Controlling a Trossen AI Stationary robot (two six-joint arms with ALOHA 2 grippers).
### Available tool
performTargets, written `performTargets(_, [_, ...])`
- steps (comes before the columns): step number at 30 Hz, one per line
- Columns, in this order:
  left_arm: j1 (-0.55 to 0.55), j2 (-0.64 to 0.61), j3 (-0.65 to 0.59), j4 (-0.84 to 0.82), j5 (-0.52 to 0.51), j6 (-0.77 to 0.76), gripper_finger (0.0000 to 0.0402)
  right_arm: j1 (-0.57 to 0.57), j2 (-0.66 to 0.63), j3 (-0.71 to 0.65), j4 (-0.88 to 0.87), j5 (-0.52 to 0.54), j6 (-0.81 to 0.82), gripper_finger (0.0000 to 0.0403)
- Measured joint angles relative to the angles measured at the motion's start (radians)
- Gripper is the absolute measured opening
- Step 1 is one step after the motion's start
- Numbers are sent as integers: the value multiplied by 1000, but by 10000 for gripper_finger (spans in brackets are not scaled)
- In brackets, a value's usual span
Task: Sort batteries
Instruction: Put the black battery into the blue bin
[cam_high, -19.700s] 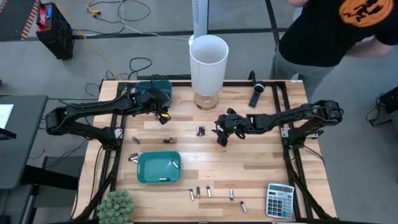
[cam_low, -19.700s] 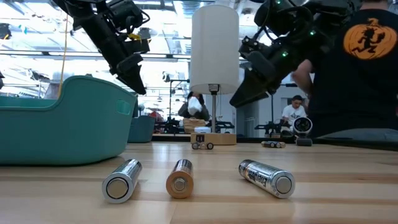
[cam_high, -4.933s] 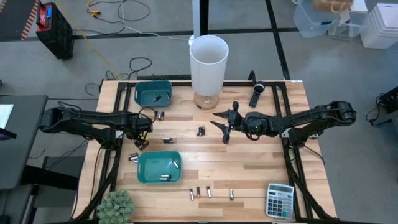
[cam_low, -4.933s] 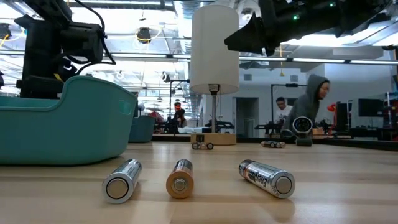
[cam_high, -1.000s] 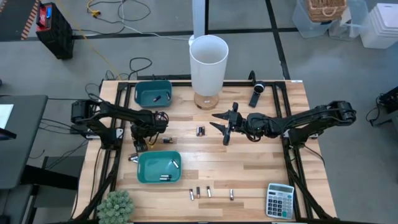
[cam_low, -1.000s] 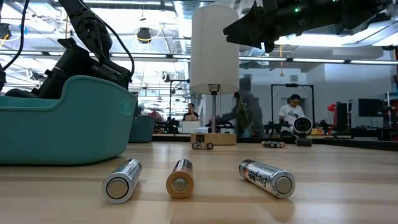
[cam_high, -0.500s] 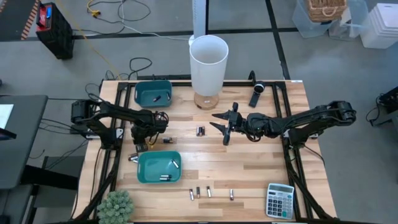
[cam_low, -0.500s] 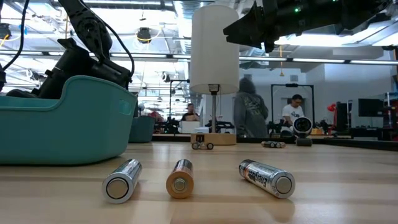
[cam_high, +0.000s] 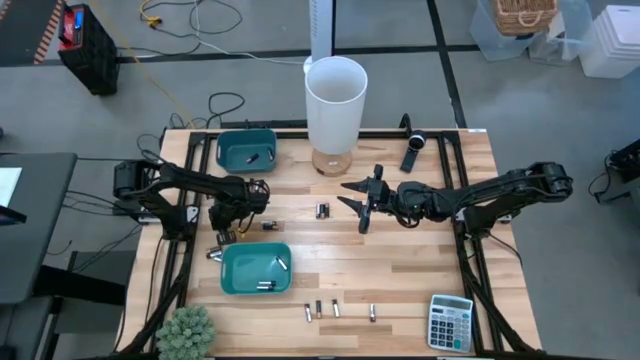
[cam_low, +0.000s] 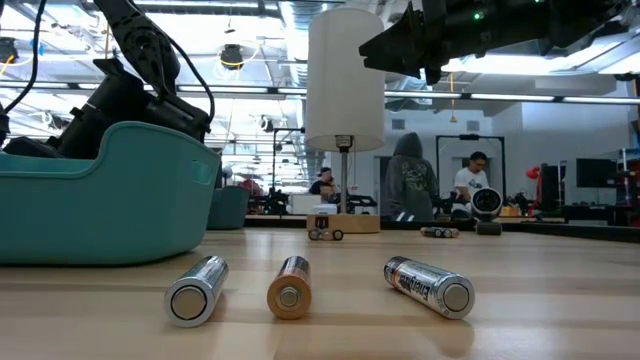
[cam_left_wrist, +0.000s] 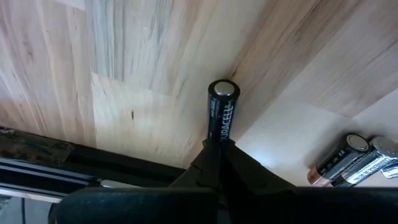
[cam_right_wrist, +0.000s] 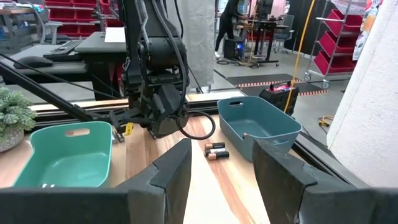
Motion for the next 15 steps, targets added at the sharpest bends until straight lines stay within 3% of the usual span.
performTargets(15, [0,1,-1,8,0,-6,0,0,0,0,1,0,0,185])
